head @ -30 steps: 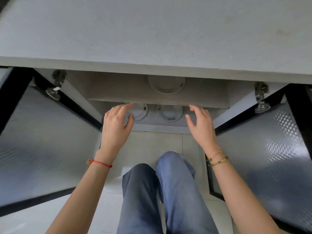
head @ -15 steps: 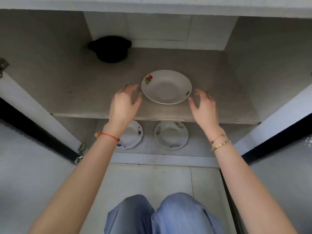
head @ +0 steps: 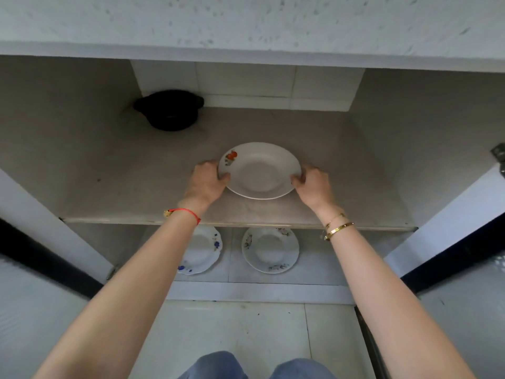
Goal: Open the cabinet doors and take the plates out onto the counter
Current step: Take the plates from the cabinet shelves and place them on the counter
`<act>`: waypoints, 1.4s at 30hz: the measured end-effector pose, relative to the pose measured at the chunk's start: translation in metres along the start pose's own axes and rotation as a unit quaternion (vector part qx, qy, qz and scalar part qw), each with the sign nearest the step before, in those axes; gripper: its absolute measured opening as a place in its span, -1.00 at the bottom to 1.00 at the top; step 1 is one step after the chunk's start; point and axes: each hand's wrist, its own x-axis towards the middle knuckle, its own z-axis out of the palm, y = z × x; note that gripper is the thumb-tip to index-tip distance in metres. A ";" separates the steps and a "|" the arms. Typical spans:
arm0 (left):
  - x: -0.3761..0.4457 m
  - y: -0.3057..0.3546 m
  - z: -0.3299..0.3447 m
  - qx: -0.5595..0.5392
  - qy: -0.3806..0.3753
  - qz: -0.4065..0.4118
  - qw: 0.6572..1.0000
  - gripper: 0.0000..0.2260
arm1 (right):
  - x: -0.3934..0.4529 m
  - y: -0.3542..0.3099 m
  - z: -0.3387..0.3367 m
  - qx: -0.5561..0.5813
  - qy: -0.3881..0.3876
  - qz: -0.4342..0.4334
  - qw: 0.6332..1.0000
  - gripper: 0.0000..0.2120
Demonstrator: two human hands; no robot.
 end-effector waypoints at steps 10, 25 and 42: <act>-0.007 -0.007 0.003 -0.058 -0.011 -0.027 0.998 -0.78 | -0.002 0.000 0.001 0.040 0.001 -0.005 0.999 -0.80; -0.121 0.015 -0.078 -0.148 0.054 -0.052 0.986 -0.82 | -0.097 -0.052 -0.058 0.069 -0.027 -0.024 0.997 -0.75; -0.356 0.132 -0.315 -0.149 0.011 -0.205 0.967 -0.76 | -0.306 -0.213 -0.271 0.128 -0.133 0.022 0.983 -0.62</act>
